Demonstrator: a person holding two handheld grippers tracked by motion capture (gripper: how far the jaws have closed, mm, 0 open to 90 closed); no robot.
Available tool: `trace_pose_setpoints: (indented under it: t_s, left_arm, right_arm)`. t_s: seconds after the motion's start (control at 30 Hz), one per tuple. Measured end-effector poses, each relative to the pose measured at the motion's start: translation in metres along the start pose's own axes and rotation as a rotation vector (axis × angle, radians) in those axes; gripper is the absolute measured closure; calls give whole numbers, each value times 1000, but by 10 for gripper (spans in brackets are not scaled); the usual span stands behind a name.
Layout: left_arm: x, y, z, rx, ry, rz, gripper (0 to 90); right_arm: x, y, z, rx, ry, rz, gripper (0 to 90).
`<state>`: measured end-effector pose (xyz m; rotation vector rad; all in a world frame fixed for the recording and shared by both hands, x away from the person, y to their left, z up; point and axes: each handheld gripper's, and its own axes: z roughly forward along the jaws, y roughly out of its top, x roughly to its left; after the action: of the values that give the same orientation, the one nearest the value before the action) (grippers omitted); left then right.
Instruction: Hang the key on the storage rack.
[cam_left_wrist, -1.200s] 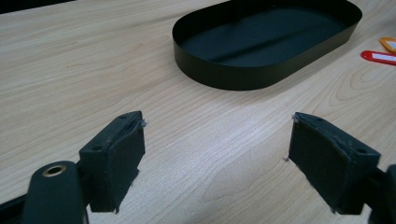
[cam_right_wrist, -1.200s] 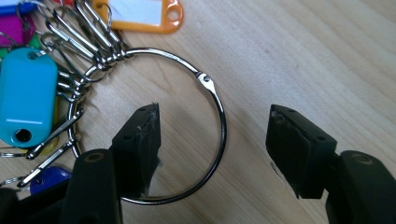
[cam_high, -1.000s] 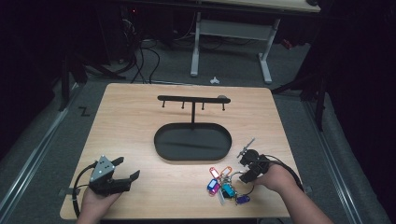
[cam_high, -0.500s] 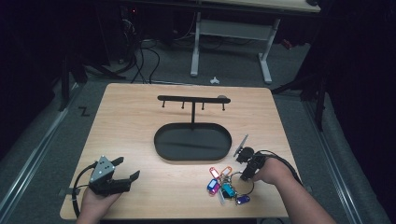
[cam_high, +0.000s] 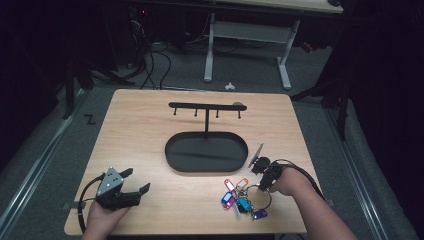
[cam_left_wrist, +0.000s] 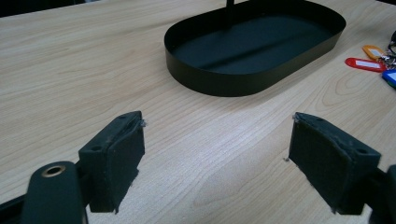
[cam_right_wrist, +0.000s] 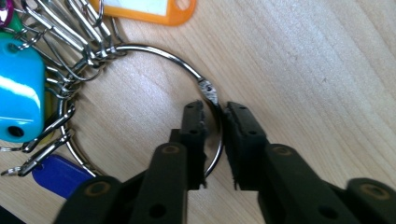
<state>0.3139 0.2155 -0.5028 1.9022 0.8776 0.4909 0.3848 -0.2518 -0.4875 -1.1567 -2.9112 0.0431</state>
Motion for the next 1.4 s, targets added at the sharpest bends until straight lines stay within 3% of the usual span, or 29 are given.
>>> trace_pose_setpoints:
  t_s: [0.27,0.83,1.03,1.13,1.2,1.4]
  left_arm:
    - [0,0,0,4,-1,0,187]
    - [0,0,1,22,-1,-5,186]
    - [-1,0,2,29,-1,-2,187]
    - [-2,-1,2,33,1,2,187]
    - [-2,-1,1,31,2,3,190]
    - [-3,0,0,25,9,1,191]
  right_arm:
    - [1,0,0,-7,8,-8,861]
    - [3,-1,0,-18,-1,-6,863]
    - [6,-2,-1,-27,-2,-27,870]
    - [7,-4,-10,-47,9,-24,870]
    - [9,-7,-29,-85,4,-38,871]
    - [13,-11,-59,-141,2,-48,875]
